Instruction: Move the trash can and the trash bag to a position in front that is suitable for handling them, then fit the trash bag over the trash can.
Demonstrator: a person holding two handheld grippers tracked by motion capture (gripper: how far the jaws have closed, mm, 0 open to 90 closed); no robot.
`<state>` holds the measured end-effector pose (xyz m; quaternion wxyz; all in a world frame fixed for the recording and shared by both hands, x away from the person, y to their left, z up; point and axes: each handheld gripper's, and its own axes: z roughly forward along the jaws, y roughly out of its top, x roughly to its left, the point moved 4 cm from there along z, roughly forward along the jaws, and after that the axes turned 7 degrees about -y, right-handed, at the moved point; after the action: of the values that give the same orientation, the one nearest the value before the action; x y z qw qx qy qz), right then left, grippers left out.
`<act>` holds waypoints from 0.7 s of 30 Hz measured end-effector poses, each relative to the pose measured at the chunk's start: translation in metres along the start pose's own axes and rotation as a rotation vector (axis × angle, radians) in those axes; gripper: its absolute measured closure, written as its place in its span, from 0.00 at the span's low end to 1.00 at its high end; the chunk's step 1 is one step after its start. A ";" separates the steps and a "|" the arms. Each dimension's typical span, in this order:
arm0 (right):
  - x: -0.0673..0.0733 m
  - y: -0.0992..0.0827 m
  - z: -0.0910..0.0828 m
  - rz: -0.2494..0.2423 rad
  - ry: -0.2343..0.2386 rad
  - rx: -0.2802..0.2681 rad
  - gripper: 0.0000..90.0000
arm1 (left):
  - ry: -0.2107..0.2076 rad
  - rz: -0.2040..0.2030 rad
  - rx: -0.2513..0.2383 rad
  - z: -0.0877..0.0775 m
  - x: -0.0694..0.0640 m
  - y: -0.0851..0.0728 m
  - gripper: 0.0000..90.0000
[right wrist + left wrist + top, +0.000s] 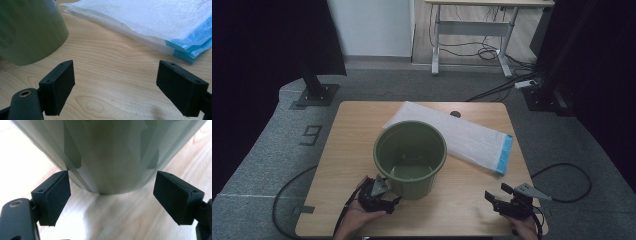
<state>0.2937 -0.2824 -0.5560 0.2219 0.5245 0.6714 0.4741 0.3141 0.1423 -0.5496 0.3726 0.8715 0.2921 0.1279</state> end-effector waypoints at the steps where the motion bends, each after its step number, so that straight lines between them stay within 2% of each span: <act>1: 0.000 0.000 0.000 0.005 0.000 -0.003 0.17 | -0.001 -0.003 0.002 0.002 0.000 0.002 0.15; 6: 0.001 -0.002 0.001 -0.003 0.000 0.012 0.17 | -0.001 -0.010 -0.013 0.009 -0.001 0.008 0.16; 8: 0.002 -0.003 0.003 -0.010 0.001 0.019 0.17 | 0.006 0.002 -0.008 0.011 -0.002 0.011 0.16; 11: 0.007 -0.002 0.004 -0.024 0.004 0.020 0.17 | 0.015 0.006 -0.012 0.005 -0.002 0.009 0.16; 16: 0.012 -0.001 0.006 -0.066 -0.014 0.023 0.17 | 0.071 -0.013 -0.007 -0.012 0.007 -0.002 0.16; 21: 0.017 0.001 0.009 -0.119 -0.074 0.019 0.17 | 0.115 -0.041 0.022 -0.019 0.020 -0.012 0.16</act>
<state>0.2959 -0.2630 -0.5557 0.2694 0.5029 0.6971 0.4342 0.3168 0.1717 -0.5453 0.3481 0.8605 0.3323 0.1669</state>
